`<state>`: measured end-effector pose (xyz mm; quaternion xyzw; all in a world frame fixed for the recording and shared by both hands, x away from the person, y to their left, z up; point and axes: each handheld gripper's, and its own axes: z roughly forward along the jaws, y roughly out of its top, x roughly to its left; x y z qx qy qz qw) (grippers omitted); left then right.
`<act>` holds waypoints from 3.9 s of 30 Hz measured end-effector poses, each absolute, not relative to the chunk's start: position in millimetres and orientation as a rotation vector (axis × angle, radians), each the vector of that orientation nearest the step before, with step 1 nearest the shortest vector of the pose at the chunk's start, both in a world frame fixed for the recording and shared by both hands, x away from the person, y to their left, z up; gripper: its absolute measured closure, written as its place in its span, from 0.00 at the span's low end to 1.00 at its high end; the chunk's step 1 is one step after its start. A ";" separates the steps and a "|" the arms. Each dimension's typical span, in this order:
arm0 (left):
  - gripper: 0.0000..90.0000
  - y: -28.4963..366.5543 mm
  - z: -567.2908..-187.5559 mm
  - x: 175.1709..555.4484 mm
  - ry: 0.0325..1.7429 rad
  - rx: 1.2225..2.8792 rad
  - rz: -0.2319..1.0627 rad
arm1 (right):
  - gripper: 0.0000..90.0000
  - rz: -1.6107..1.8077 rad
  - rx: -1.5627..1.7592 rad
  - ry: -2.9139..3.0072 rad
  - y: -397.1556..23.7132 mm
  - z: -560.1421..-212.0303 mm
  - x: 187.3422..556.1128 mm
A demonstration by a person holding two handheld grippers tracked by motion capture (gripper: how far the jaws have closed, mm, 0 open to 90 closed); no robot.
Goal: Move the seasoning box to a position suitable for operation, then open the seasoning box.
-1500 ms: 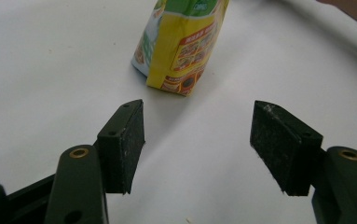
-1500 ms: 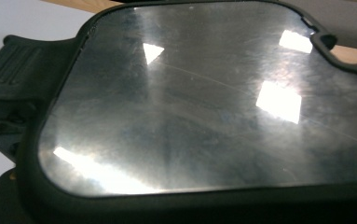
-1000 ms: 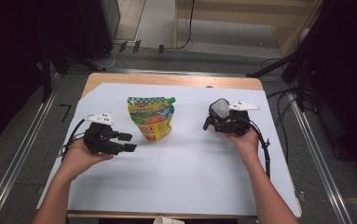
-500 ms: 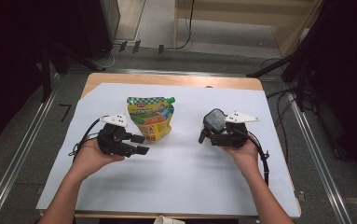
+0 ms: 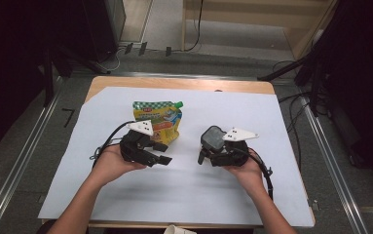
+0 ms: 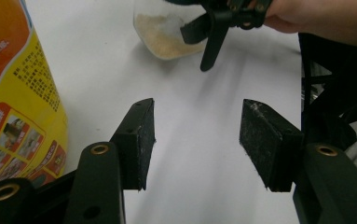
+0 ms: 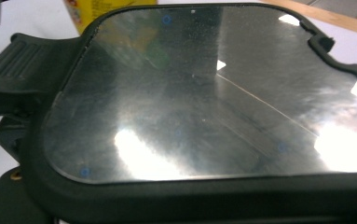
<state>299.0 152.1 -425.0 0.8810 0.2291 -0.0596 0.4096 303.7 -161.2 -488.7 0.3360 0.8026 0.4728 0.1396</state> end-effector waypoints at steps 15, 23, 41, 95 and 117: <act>0.50 137.9 -427.3 299.8 0.530 2.244 -0.145 | 0.17 1.335 0.838 2.426 -117.8 -503.4 288.7; 0.53 134.2 -433.8 301.2 0.535 2.269 -0.152 | 0.17 1.330 0.803 2.441 -120.9 -509.7 287.9; 0.59 128.7 -435.7 298.0 0.517 2.260 -0.117 | 0.20 1.289 0.779 2.480 -150.3 -488.2 268.5; 1.00 76.3 -473.1 286.1 0.519 2.278 -0.212 | 1.00 1.336 1.113 2.414 -167.4 -483.0 282.3; 0.94 93.8 -446.2 278.2 0.412 2.257 -0.242 | 1.00 1.297 1.141 2.389 -168.8 -470.9 256.6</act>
